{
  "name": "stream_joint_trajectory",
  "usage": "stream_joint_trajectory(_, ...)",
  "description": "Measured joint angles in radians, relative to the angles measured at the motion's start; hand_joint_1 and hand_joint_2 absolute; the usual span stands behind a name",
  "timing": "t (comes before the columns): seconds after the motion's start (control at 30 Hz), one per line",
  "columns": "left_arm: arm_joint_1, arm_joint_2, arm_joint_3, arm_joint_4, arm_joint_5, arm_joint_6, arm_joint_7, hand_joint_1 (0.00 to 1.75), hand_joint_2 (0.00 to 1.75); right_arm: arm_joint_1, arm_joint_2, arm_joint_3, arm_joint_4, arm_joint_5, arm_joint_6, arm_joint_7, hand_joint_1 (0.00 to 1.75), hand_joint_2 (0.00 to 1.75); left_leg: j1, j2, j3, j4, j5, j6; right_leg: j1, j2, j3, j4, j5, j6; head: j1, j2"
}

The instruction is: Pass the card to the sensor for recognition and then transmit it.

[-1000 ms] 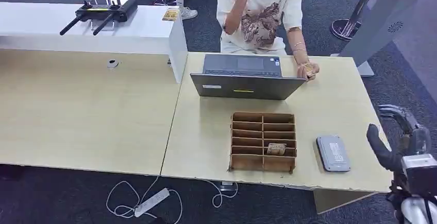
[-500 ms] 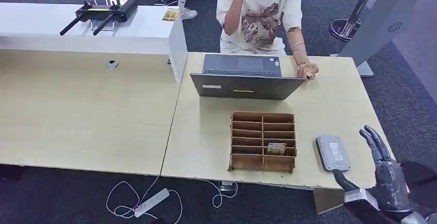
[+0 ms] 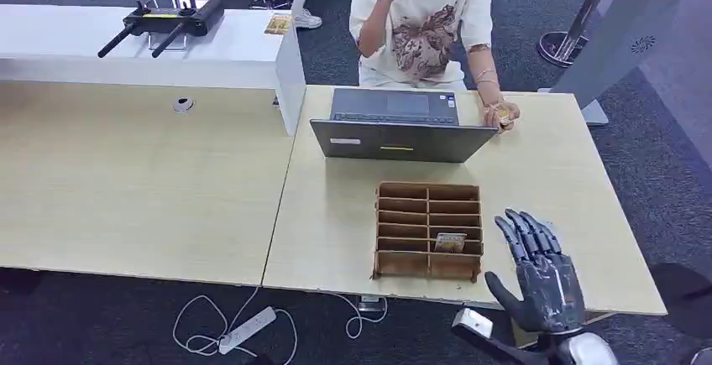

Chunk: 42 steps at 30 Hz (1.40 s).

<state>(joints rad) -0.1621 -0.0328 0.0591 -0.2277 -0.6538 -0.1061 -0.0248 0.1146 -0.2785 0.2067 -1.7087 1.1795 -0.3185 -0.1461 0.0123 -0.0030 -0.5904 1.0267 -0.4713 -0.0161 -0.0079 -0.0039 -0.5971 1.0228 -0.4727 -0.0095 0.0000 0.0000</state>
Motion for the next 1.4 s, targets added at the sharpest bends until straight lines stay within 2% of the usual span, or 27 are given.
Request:
stream_joint_trajectory(0.2, -0.001, -0.004, 0.015, -0.002, -0.005, -0.001, 0.000, 0.00, 1.75, -0.070, 0.009, 0.051, 0.037, 0.010, -0.003, 0.015, 0.45, 1.75, 0.000, 0.000, 0.000, 0.000, 0.000, 0.000, 0.000, 0.000, 0.000, 0.000, 0.000, 0.000, 0.000, 0.000)
stream_joint_trajectory(0.23, -0.002, -0.005, 0.016, -0.002, -0.006, -0.003, 0.000, 0.00, 1.75, -0.079, 0.010, 0.057, 0.041, 0.009, -0.003, 0.016, 0.52, 1.75, 0.000, 0.000, 0.000, 0.000, 0.000, 0.000, 0.000, 0.000, 0.000, 0.000, 0.000, 0.000, 0.000, 0.000)
stream_joint_trajectory(0.4, -0.005, -0.006, 0.017, -0.002, -0.017, -0.008, 0.006, 0.00, 1.75, -0.115, 0.017, 0.076, 0.056, 0.000, 0.004, 0.014, 0.54, 1.75, 0.000, 0.000, 0.000, 0.000, 0.000, 0.000, 0.000, 0.000, 0.000, 0.000, 0.000, 0.000, 0.000, 0.000)
stream_joint_trajectory(0.5, -0.007, -0.007, 0.017, -0.002, -0.021, -0.011, 0.006, 0.00, 1.75, -0.129, 0.019, 0.084, 0.065, -0.014, 0.015, 0.017, 0.63, 1.75, 0.000, -0.001, 0.000, 0.000, 0.000, 0.000, 0.000, 0.000, 0.000, 0.000, 0.000, 0.000, 0.000, 0.000)
stream_joint_trajectory(0.53, -0.008, -0.008, 0.017, -0.002, -0.023, -0.012, 0.006, 0.00, 1.75, -0.132, 0.020, 0.085, 0.068, -0.020, 0.018, 0.018, 0.72, 1.75, 0.000, 0.000, 0.000, 0.000, 0.000, 0.000, 0.000, 0.000, 0.000, 0.000, 0.000, 0.000, 0.000, 0.000)
stream_joint_trajectory(0.8, -0.008, -0.009, 0.018, -0.002, -0.035, -0.019, 0.003, 0.00, 1.75, -0.149, 0.021, 0.086, 0.114, -0.029, 0.025, 0.019, 0.61, 1.75, 0.000, -0.001, 0.000, 0.000, 0.000, 0.000, 0.000, 0.000, 0.000, 0.000, 0.000, 0.000, 0.000, 0.000)
stream_joint_trajectory(0.93, -0.008, -0.009, 0.018, -0.002, -0.037, -0.020, 0.002, 0.00, 1.75, -0.159, 0.027, 0.091, 0.145, -0.024, 0.026, 0.021, 0.45, 1.75, 0.000, 0.000, 0.000, 0.000, 0.000, 0.000, 0.000, 0.000, 0.000, 0.000, 0.000, 0.000, 0.000, 0.000)
stream_joint_trajectory(1.1, -0.009, -0.013, 0.018, -0.002, -0.044, -0.020, 0.004, 0.00, 1.75, -0.181, 0.037, 0.102, 0.187, -0.003, 0.032, 0.043, 0.47, 1.75, 0.000, -0.001, 0.000, 0.000, 0.000, 0.000, 0.000, 0.000, 0.000, 0.000, 0.000, 0.000, 0.000, 0.000)
stream_joint_trajectory(1.17, -0.010, -0.014, 0.018, -0.003, -0.046, -0.020, 0.006, 0.00, 1.75, -0.186, 0.039, 0.103, 0.202, 0.006, 0.031, 0.049, 0.63, 1.75, 0.000, -0.001, 0.000, 0.000, 0.000, 0.000, 0.000, 0.000, 0.000, 0.000, 0.000, 0.000, 0.000, 0.000)
stream_joint_trajectory(1.2, -0.010, -0.014, 0.018, -0.005, -0.047, -0.020, 0.007, 0.00, 1.75, -0.190, 0.040, 0.104, 0.212, 0.013, 0.030, 0.053, 0.61, 1.75, 0.000, -0.001, 0.000, 0.000, 0.000, 0.000, 0.000, 0.000, 0.000, 0.000, 0.000, 0.000, 0.000, 0.000)
stream_joint_trajectory(1.23, -0.010, -0.015, 0.018, -0.006, -0.050, -0.020, 0.008, 0.00, 1.75, -0.194, 0.042, 0.105, 0.223, 0.018, 0.030, 0.056, 0.47, 1.75, 0.000, 0.000, 0.000, 0.000, 0.000, 0.000, 0.000, 0.000, 0.000, 0.000, 0.000, 0.000, 0.000, 0.000)
stream_joint_trajectory(1.4, -0.014, -0.016, 0.020, -0.008, -0.055, -0.021, 0.014, 0.00, 1.75, -0.208, 0.052, 0.110, 0.267, 0.040, 0.027, 0.073, 0.42, 1.75, 0.000, -0.001, 0.000, 0.000, 0.000, 0.000, 0.000, 0.000, 0.000, 0.000, 0.000, 0.000, 0.000, 0.000)
